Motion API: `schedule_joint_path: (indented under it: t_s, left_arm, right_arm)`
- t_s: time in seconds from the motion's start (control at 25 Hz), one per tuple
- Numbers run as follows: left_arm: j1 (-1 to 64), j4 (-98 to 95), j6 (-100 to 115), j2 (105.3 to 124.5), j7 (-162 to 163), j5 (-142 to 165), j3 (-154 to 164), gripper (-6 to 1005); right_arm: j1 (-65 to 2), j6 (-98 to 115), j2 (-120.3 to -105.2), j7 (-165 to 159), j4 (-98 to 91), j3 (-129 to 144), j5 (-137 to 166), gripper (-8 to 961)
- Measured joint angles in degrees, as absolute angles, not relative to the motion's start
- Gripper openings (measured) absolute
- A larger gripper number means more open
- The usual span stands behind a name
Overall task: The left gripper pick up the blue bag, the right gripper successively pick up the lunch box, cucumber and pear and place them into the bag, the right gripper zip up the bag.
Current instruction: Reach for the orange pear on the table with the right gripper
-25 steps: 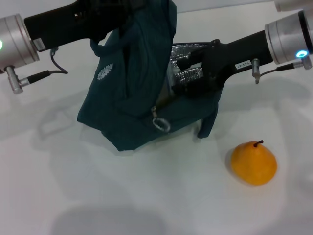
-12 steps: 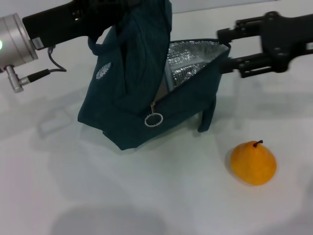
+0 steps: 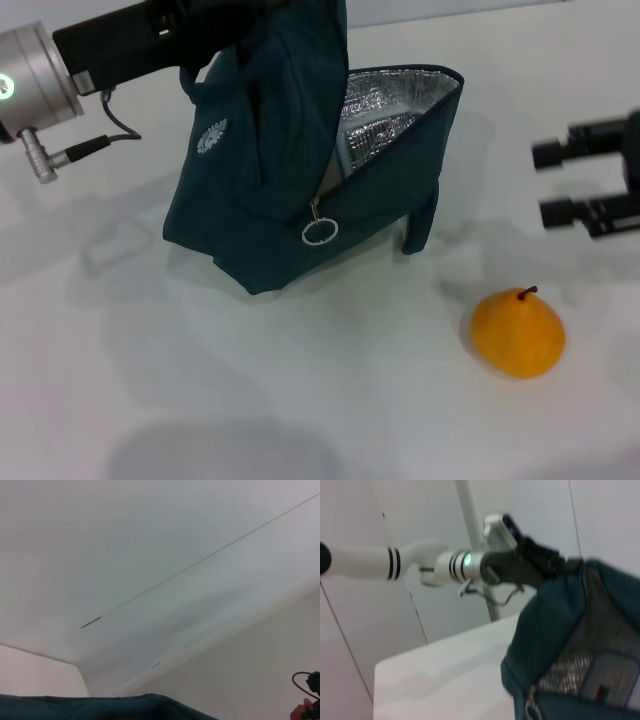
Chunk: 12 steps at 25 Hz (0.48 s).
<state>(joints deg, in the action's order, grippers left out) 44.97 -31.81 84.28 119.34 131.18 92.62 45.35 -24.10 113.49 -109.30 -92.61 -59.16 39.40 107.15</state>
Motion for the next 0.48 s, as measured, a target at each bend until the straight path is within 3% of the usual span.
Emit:
schedule_joint_path:
  t_s: [0.48]
  left_arm:
    - [44.38,-31.81,83.78,119.32,128.59,92.50,45.35,53]
  right_arm:
    - [-25.05,108.92,-109.07,-91.04,-54.29,39.41,118.52,691]
